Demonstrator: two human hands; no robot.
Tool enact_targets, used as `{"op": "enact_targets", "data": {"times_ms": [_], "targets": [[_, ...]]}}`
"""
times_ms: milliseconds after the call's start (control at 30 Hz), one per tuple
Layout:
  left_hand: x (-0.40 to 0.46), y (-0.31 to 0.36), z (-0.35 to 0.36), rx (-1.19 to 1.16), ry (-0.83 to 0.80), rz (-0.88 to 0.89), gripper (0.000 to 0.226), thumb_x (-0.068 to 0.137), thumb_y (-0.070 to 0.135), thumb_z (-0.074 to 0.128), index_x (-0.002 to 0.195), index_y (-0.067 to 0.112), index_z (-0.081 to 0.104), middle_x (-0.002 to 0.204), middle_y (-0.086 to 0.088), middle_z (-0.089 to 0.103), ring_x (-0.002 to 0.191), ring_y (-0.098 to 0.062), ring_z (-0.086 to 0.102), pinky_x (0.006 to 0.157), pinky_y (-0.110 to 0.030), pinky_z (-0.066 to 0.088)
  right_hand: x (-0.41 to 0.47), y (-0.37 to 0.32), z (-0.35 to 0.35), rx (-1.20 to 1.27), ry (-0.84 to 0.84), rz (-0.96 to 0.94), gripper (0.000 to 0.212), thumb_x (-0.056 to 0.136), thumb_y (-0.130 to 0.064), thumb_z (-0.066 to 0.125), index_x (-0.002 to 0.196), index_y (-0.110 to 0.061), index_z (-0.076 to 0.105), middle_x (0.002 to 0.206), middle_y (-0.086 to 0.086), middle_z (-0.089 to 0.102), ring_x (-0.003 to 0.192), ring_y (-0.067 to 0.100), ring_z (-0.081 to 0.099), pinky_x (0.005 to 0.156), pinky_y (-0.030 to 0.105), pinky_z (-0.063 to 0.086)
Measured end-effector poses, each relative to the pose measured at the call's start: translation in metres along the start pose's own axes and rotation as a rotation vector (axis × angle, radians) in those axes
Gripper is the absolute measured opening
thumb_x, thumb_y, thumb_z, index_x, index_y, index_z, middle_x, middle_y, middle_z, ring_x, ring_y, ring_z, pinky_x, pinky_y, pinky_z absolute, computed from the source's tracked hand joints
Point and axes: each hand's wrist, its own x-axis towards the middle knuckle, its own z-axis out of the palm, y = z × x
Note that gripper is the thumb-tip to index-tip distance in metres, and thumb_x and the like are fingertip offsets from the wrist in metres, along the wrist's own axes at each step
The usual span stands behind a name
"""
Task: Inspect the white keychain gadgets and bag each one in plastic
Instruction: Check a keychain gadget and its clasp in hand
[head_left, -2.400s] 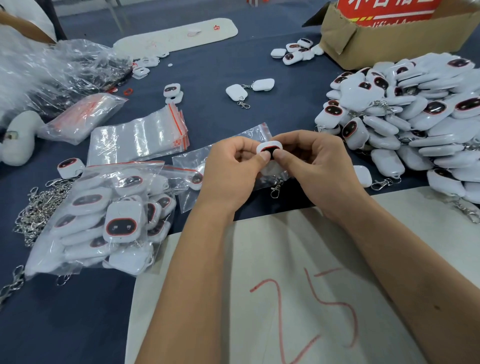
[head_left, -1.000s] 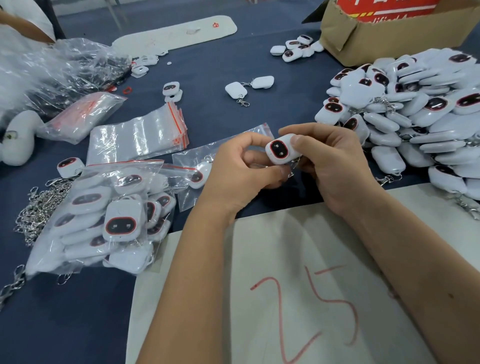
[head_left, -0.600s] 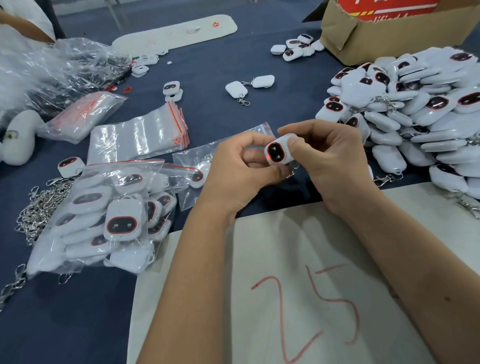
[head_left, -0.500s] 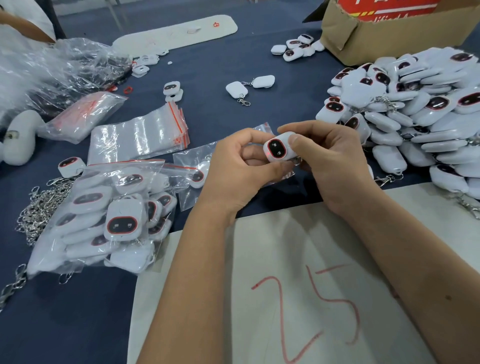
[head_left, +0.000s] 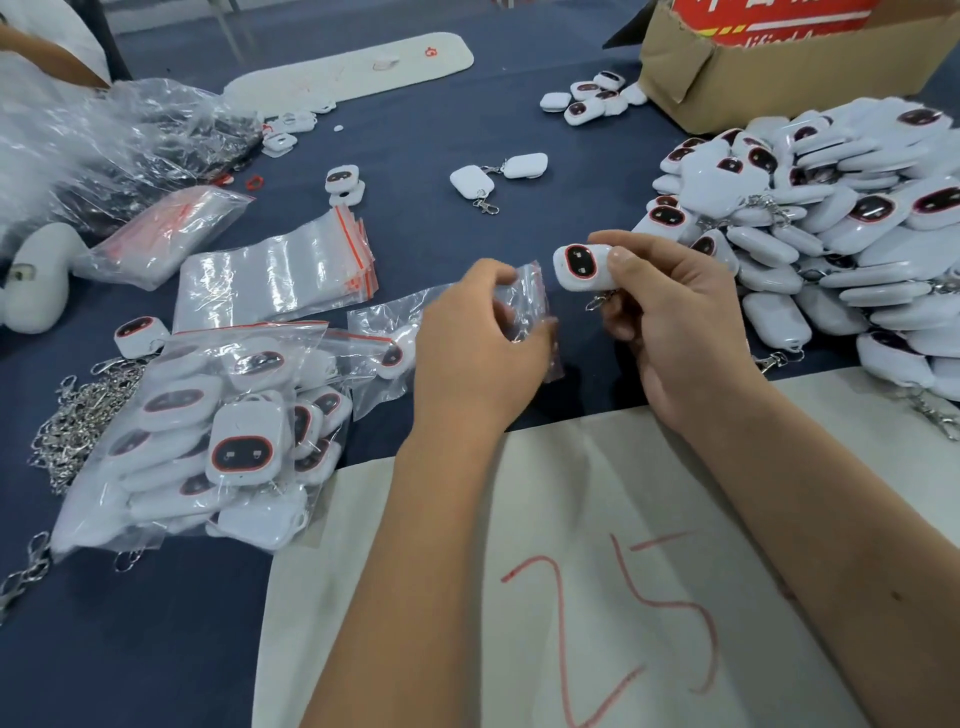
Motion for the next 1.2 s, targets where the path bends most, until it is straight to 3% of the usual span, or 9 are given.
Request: {"op": "enact_targets", "data": {"times_ms": [167,333,433,533,633,767,933,1033,1200], "targets": [[-0.001,0.002,-0.004,0.166,0.096,-0.153,0.053,0.07,0.075,0.071,0.084,0.028,0.05,0.075,0.011,0.065,0.077,-0.014,0.064,0.069,-0.037,0.053,-0.003,0.005,0.001,-0.09,-0.02,-0.061,0.013,0.101,-0.009,0.063,0.108,-0.013,0.074,0.071,-0.003,0.064,0.055,0.008,0.053,0.05,0.015,0.043],[0.001,-0.001,-0.009,0.109,0.089,-0.097,0.014,0.078,0.03,0.071,0.07,0.021,0.062,0.065,0.008,0.066,0.068,-0.014,0.064,0.068,-0.037,0.056,-0.004,0.006,0.001,-0.142,-0.008,-0.077,0.01,0.099,-0.011,0.067,0.106,-0.013,0.074,0.069,-0.003,0.064,0.057,0.011,0.057,0.052,0.02,0.045],[0.004,-0.005,-0.013,-0.064,0.049,-0.155,0.016,0.08,0.011,0.063,0.065,0.014,0.069,0.06,0.0,0.069,0.064,-0.026,0.069,0.067,-0.046,0.061,-0.006,0.005,0.001,-0.241,-0.029,-0.126,0.009,0.096,-0.013,0.071,0.103,-0.014,0.077,0.071,-0.006,0.069,0.059,0.01,0.06,0.057,0.02,0.049],[0.004,-0.005,-0.013,-0.163,0.024,-0.179,0.017,0.08,0.009,0.062,0.066,0.01,0.072,0.061,-0.006,0.071,0.066,-0.034,0.071,0.066,-0.049,0.062,-0.01,0.004,0.002,-0.333,-0.076,-0.195,0.01,0.093,-0.012,0.074,0.102,-0.015,0.078,0.082,-0.001,0.076,0.063,0.008,0.066,0.063,0.019,0.053],[0.003,-0.001,-0.009,-0.057,0.062,-0.086,0.016,0.082,0.017,0.068,0.066,0.015,0.071,0.06,0.003,0.069,0.062,-0.016,0.067,0.06,-0.029,0.052,-0.014,0.005,0.005,-0.446,-0.094,-0.309,0.013,0.09,-0.013,0.077,0.103,-0.015,0.079,0.082,-0.005,0.076,0.068,0.008,0.067,0.07,0.022,0.054],[-0.001,0.006,-0.006,0.067,0.166,0.033,0.019,0.081,0.02,0.072,0.064,0.017,0.064,0.057,0.007,0.063,0.059,-0.011,0.06,0.054,-0.022,0.041,-0.016,0.005,0.005,-0.546,-0.171,-0.347,0.006,0.089,-0.014,0.077,0.095,-0.016,0.076,0.078,-0.005,0.075,0.068,0.016,0.069,0.068,0.033,0.058],[-0.002,0.012,-0.006,0.029,0.213,0.154,0.012,0.077,0.009,0.067,0.067,0.013,0.063,0.058,0.004,0.061,0.059,-0.018,0.059,0.062,-0.039,0.05,-0.013,0.006,0.003,-0.566,-0.192,-0.28,0.01,0.088,-0.015,0.079,0.096,-0.017,0.073,0.081,0.002,0.074,0.073,0.023,0.071,0.073,0.041,0.06],[-0.002,0.014,-0.005,-0.052,0.248,0.214,0.011,0.079,0.008,0.068,0.069,0.011,0.064,0.058,0.004,0.061,0.058,-0.017,0.058,0.06,-0.04,0.051,-0.013,0.004,0.003,-0.408,-0.288,-0.203,0.007,0.095,-0.009,0.075,0.101,-0.009,0.073,0.087,0.008,0.077,0.073,0.021,0.073,0.069,0.034,0.058],[-0.002,0.014,-0.007,-0.156,0.276,0.214,0.011,0.081,0.006,0.067,0.07,0.01,0.065,0.057,0.004,0.06,0.058,-0.018,0.057,0.057,-0.031,0.05,-0.013,-0.003,-0.003,-0.176,-0.544,-0.081,0.032,0.099,0.015,0.054,0.127,0.002,0.065,0.116,0.013,0.077,0.106,0.025,0.074,0.089,0.032,0.058]]}}
